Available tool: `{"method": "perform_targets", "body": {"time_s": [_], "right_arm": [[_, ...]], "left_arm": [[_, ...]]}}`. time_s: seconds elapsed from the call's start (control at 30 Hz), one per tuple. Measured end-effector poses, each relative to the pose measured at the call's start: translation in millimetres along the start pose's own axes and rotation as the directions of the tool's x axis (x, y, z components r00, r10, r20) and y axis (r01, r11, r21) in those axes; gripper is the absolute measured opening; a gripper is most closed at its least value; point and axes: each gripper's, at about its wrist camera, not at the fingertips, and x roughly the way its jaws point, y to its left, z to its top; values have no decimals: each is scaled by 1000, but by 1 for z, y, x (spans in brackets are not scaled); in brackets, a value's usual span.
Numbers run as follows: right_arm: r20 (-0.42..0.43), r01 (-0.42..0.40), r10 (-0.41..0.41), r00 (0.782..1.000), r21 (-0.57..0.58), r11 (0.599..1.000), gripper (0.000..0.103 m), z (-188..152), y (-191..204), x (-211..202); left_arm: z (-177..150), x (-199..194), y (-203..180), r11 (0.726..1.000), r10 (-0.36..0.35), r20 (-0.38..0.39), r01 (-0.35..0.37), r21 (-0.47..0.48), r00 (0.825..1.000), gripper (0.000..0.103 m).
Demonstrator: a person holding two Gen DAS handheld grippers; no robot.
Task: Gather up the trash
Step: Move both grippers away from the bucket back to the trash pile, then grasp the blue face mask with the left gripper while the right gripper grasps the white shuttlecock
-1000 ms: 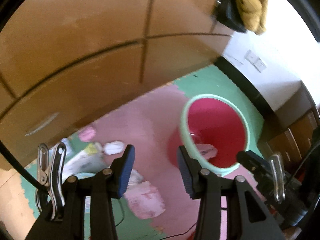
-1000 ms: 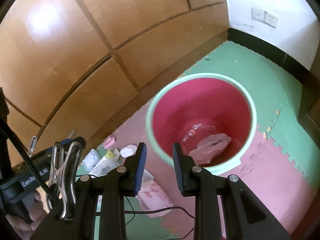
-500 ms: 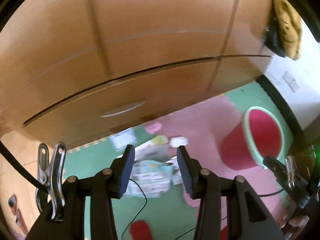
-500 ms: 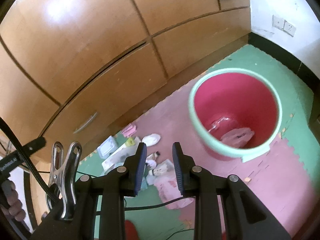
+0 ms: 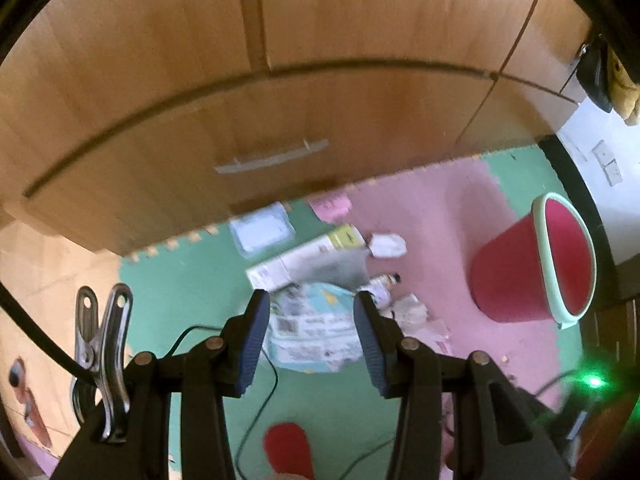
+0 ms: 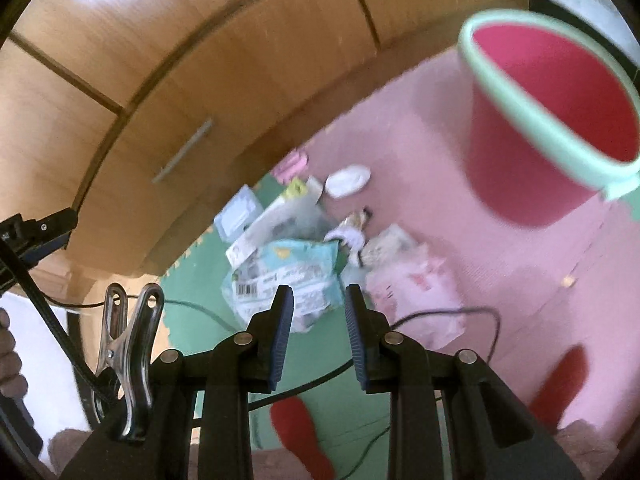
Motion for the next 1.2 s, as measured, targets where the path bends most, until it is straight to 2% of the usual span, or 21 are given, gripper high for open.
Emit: {"method": "perform_targets", "body": {"time_s": [0.2, 0.43, 0.57, 0.7, 0.87, 1.03, 1.2], "right_arm": [[-70, 6, -2, 998, 68, 998, 28, 1, -11, 61], [-94, -12, 30, 995, 190, 982, 29, 10, -26, 110], [-107, -24, 57, 993, 289, 957, 34, 14, -34, 142], [-137, 16, 41, 990, 391, 920, 39, 14, -48, 175], [-145, 73, -9, 989, 442, 894, 40, 17, -66, 197], [-137, 89, -24, 990, 488, 868, 43, 23, -82, 213], [-122, 96, -42, 992, 478, 873, 43, 27, -84, 222]], "left_arm": [[6, 44, -10, 1000, 1, -61, 0, 11, 998, 45], [26, 88, -15, 1000, -4, -95, 6, 26, 996, 45], [40, 114, -26, 998, -16, -107, 21, 51, 994, 45], [51, 144, -44, 992, -70, -169, 87, 93, 983, 46], [60, 180, -59, 984, -70, -215, 103, 148, 974, 46], [58, 217, -62, 978, -55, -240, 101, 184, 969, 45], [50, 249, -67, 972, -75, -282, 133, 192, 956, 45]]}}
